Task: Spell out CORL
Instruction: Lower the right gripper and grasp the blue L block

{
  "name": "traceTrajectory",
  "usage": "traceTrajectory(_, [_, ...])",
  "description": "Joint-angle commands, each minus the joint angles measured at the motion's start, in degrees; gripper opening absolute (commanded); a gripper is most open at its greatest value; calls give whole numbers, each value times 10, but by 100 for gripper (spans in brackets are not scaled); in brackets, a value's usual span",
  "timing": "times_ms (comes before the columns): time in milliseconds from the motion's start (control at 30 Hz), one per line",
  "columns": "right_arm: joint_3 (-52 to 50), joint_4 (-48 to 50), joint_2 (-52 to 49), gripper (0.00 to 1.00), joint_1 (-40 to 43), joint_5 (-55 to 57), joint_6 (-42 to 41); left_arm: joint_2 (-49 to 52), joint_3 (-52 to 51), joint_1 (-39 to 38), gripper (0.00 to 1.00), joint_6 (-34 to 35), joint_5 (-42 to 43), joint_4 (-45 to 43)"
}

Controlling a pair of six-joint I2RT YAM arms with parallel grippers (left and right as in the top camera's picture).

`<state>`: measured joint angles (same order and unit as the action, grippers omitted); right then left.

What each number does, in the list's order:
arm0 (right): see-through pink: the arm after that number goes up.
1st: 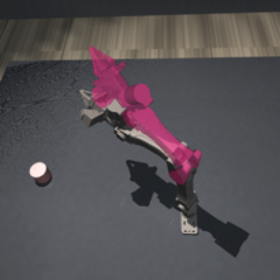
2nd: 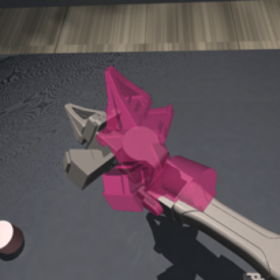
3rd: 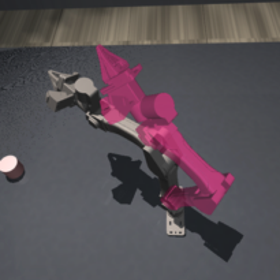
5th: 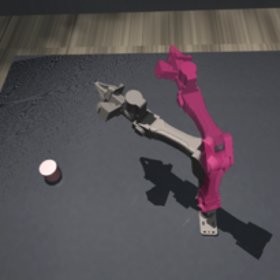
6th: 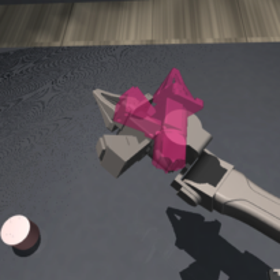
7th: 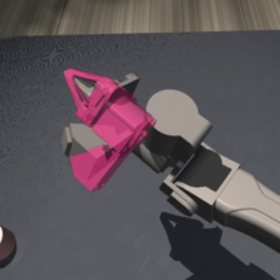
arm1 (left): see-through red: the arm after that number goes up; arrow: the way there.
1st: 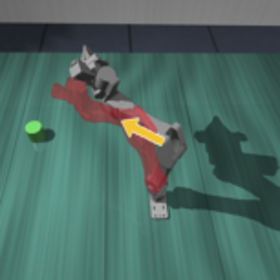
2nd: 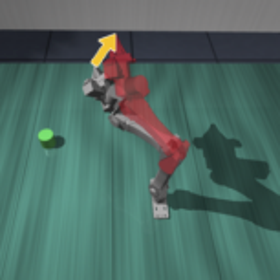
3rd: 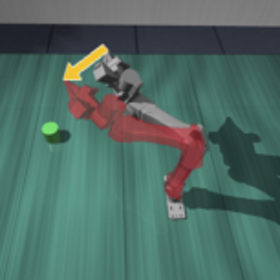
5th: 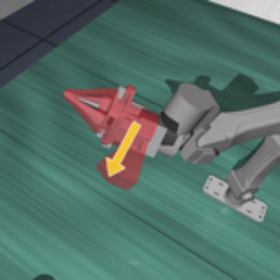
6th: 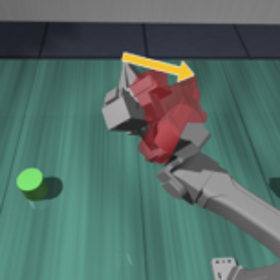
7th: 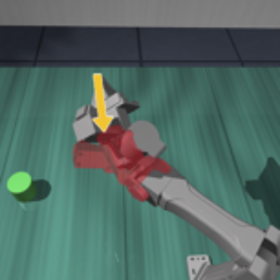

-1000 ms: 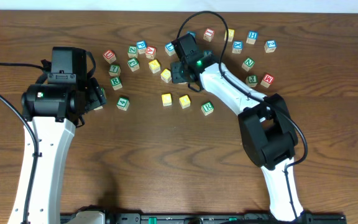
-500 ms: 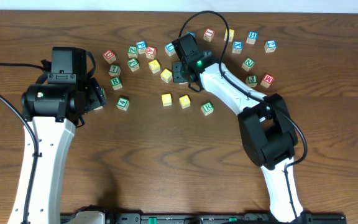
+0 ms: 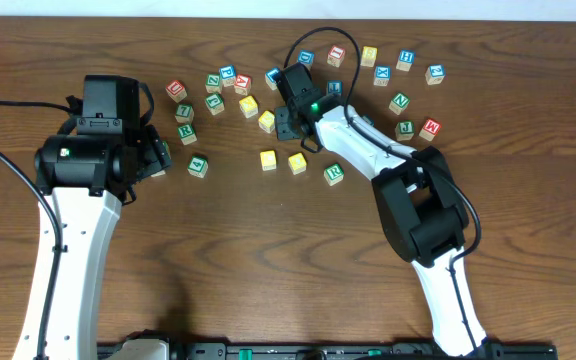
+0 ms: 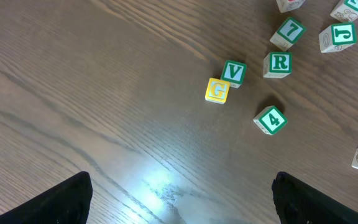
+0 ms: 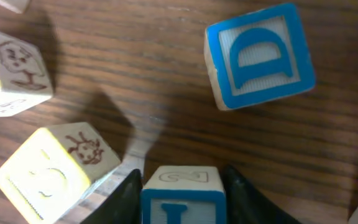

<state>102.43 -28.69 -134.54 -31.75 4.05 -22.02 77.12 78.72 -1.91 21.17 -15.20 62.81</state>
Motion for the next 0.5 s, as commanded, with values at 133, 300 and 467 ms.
traceTrajectory(133, [2,2,-11,24,-2,3,0,3,9,2,91,3,-9,2])
traceTrajectory(300, [11,-4,2,20,-1,3,0,3,9,2,91,3,-9,2])
traceTrajectory(467, [11,-23,46,20,4,3,2,3,9,2,91,3,-9,2])
